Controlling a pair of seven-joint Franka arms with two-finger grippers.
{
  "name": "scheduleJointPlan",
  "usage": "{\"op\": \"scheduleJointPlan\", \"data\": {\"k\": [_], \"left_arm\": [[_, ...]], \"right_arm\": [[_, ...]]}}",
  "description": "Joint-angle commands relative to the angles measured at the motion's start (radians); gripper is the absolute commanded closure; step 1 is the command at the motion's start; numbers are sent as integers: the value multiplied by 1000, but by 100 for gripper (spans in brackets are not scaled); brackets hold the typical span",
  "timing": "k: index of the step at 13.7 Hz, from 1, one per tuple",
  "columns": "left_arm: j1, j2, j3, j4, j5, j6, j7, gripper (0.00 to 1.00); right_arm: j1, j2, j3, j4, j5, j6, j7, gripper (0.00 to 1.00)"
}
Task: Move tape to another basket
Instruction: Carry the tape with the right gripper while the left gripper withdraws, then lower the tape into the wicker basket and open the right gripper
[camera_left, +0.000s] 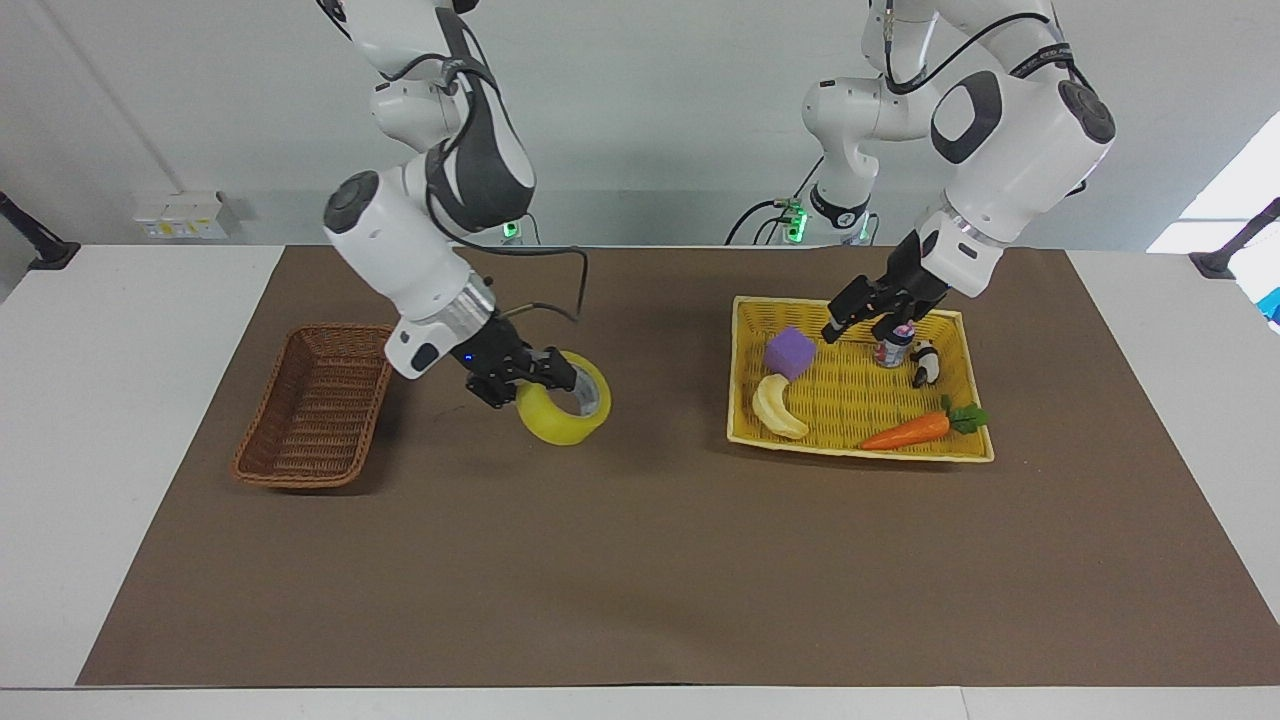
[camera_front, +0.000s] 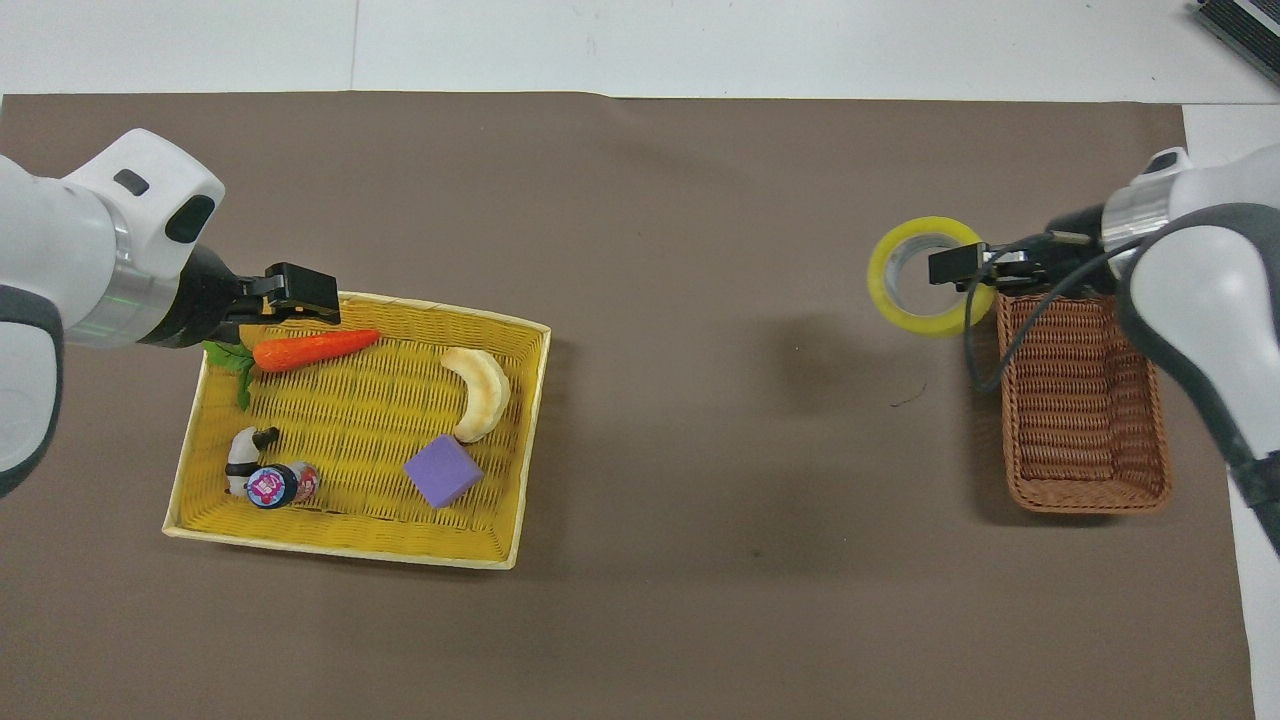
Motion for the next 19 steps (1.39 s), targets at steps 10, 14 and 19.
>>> {"op": "scheduleJointPlan", "data": {"k": [10, 14, 19], "left_arm": [[140, 8, -5, 157, 97, -307, 218, 0], [140, 8, -5, 157, 97, -308, 218, 0], [140, 1, -5, 159, 97, -308, 218, 0]], "right_arm": [[-286, -109, 10, -267, -86, 41, -199, 100], [-329, -51, 12, -280, -86, 75, -256, 100], [-348, -1, 12, -284, -83, 125, -260, 55]]}}
